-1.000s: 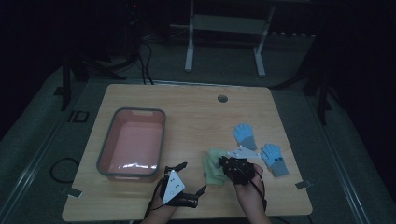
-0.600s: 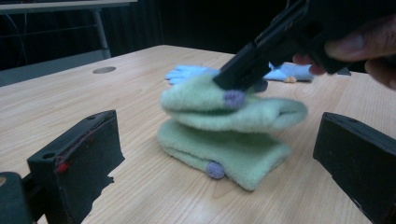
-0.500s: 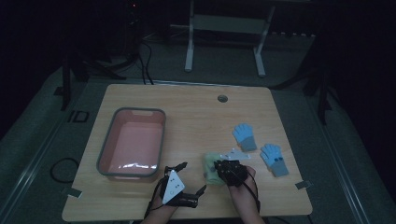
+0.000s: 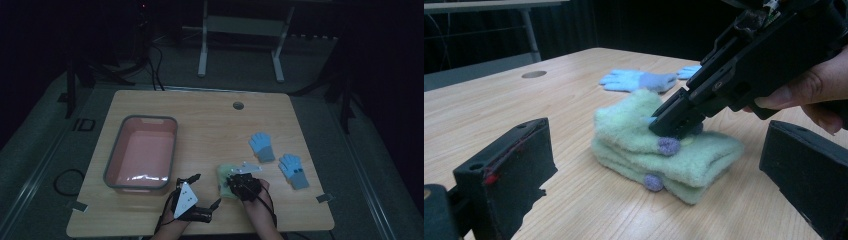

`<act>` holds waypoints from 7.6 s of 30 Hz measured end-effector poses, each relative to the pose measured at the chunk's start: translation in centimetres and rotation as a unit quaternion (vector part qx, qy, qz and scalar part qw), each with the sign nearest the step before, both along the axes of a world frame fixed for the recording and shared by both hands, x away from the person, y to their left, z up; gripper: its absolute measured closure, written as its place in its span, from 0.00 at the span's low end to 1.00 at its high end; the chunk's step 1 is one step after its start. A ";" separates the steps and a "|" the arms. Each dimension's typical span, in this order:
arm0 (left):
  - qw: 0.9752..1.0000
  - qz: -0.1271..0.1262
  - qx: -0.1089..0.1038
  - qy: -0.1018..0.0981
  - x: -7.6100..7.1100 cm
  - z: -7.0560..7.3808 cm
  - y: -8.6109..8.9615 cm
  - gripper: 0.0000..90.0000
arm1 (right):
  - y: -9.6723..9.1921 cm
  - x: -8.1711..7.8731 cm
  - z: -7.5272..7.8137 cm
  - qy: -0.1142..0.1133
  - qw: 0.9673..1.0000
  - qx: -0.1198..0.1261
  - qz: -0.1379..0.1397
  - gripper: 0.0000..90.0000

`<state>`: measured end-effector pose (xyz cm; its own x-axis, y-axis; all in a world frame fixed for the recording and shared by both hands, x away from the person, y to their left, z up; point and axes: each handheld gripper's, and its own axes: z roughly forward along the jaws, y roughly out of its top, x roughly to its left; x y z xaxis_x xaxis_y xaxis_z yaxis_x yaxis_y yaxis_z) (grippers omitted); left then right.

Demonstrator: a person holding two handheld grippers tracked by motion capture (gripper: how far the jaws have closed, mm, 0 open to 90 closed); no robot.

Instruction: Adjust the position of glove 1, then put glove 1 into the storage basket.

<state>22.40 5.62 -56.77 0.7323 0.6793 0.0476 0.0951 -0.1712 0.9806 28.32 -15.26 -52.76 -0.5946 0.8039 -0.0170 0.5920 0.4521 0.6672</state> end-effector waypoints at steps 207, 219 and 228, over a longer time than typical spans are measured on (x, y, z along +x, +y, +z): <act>0.916 -0.009 0.353 0.191 7.8 7.5 14.6 0.47 | 20.4 12.2 5.9 0.107 0.964 0.093 0.226 0.52; 0.937 0.020 0.290 0.194 6.9 9.8 15.2 0.19 | 17.5 11.0 7.5 0.083 0.962 0.110 0.235 0.47; 0.948 0.014 0.249 0.200 6.4 10.3 12.9 0.14 | 15.0 10.1 8.0 0.085 0.956 0.114 0.255 0.31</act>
